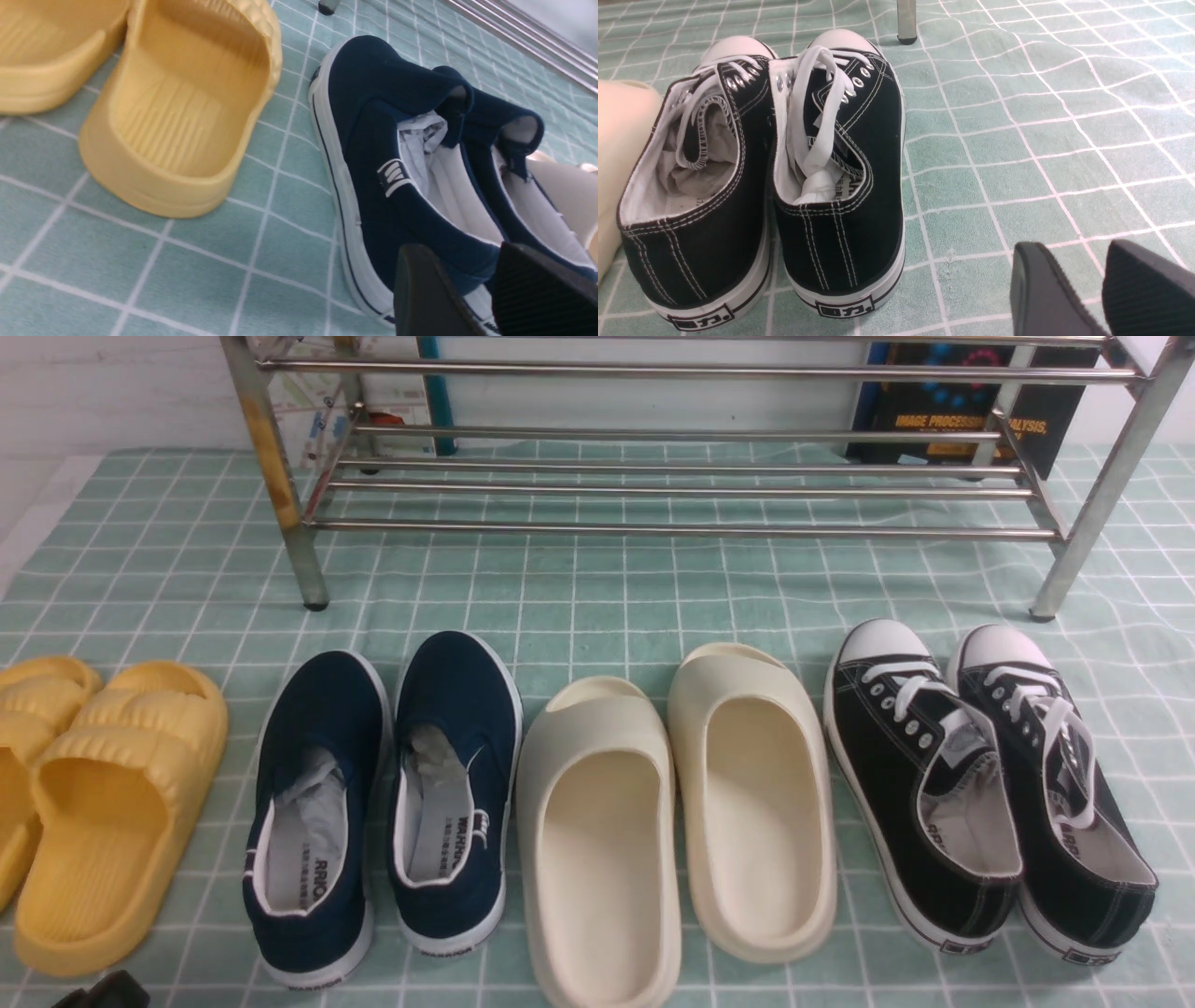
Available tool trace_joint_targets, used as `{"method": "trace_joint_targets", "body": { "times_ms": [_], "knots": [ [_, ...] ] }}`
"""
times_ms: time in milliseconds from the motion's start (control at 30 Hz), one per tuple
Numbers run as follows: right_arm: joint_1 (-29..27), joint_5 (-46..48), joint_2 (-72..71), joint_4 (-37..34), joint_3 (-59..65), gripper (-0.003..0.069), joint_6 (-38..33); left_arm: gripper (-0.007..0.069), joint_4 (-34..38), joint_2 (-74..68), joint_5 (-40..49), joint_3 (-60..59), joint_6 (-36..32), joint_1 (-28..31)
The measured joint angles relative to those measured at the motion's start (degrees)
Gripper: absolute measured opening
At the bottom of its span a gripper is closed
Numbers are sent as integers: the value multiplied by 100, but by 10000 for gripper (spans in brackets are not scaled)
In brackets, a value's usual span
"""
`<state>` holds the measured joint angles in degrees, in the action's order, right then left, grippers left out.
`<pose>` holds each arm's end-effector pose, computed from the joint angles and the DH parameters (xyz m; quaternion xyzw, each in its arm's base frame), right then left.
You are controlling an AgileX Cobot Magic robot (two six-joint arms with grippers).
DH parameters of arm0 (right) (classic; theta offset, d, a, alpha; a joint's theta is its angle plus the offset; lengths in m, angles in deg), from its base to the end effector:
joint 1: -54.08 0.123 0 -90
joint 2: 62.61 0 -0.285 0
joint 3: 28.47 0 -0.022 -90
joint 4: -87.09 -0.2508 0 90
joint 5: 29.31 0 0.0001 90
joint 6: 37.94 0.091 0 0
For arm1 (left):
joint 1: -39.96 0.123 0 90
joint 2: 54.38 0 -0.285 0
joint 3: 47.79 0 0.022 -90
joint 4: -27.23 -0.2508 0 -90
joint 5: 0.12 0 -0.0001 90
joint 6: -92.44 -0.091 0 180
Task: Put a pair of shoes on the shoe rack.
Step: Use the left arm to grab the shoe closest to it
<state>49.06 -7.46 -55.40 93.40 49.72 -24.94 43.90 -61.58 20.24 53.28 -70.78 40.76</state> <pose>0.0518 -0.0083 0.1739 0.0973 0.7986 -0.0055 0.5940 0.0533 -0.0084 0.1730 -0.1989 0.7714 -0.2028 0.5694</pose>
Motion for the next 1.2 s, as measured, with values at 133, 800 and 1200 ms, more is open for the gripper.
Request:
{"method": "trace_joint_targets", "body": {
  "times_ms": [133, 800, 1200],
  "knots": [
    [0, 0, 0, 0, 0, 239, 0, 239, 1176, 0, -38, 0, 223, 0],
    [0, 0, 0, 0, 0, 239, -110, 239, 3671, 0, -360, 324, -252, 0],
    [0, 0, 0, 0, 0, 239, -110, 141, 645, -2002, 1696, 3024, -826, 0]
  ]
}}
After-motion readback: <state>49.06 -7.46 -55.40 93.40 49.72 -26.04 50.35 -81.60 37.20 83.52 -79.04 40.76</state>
